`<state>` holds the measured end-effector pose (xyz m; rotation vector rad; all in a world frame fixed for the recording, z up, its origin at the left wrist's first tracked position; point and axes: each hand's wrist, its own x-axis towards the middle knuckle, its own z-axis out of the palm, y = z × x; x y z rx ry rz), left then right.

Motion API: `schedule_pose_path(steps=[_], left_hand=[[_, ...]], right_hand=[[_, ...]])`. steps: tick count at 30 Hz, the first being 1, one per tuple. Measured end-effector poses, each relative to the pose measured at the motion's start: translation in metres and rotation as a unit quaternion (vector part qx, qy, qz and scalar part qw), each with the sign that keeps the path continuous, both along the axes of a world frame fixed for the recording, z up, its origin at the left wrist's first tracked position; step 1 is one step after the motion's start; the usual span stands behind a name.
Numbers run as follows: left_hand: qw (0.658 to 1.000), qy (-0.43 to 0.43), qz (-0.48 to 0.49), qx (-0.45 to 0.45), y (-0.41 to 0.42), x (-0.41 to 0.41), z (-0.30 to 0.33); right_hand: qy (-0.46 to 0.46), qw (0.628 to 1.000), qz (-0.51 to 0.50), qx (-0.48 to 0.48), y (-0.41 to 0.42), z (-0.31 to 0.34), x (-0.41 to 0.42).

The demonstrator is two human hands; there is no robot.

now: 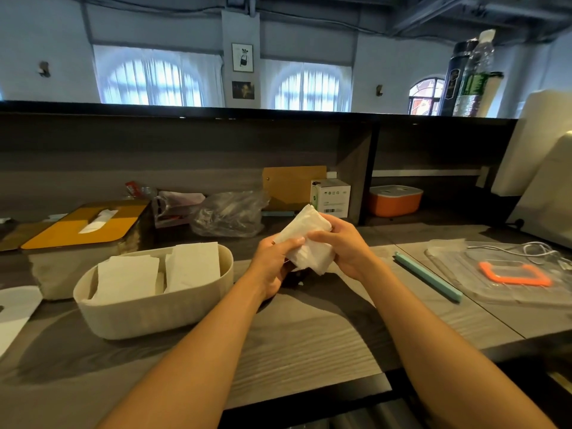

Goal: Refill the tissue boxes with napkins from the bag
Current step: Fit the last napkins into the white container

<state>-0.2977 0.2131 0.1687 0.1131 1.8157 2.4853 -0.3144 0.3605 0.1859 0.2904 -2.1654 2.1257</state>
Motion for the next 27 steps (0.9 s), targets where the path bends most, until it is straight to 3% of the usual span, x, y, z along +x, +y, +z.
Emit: schedule_pose_path(steps=[3,6,10,14,17,23,27], left_hand=[[0.998,-0.019,-0.045,0.040,-0.003,0.003,0.006],[0.989,-0.049,-0.121,0.063,-0.006,0.007,0.010],[0.990,-0.069,-0.121,-0.038,-0.003,0.007,0.005],[0.997,-0.065,-0.029,0.038,-0.001,0.000,0.003],[0.992,-0.062,0.007,0.106,0.000,-0.003,0.002],[0.979,-0.092,-0.032,0.182,0.000,0.000,0.002],[0.967,-0.111,-0.055,0.225,-0.003,0.003,0.004]], right_hand=[[0.004,0.999,-0.036,-0.018,0.003,0.005,0.002],[-0.001,1.000,0.001,0.020,0.006,0.009,0.007],[-0.027,0.994,0.002,0.106,0.005,0.009,0.005],[-0.128,0.992,-0.003,-0.009,0.009,0.004,-0.002],[-0.186,0.982,0.033,-0.028,0.009,0.003,0.001],[-0.131,0.984,-0.008,-0.116,0.009,0.005,0.001],[-0.031,0.977,-0.034,-0.206,0.014,0.008,0.001]])
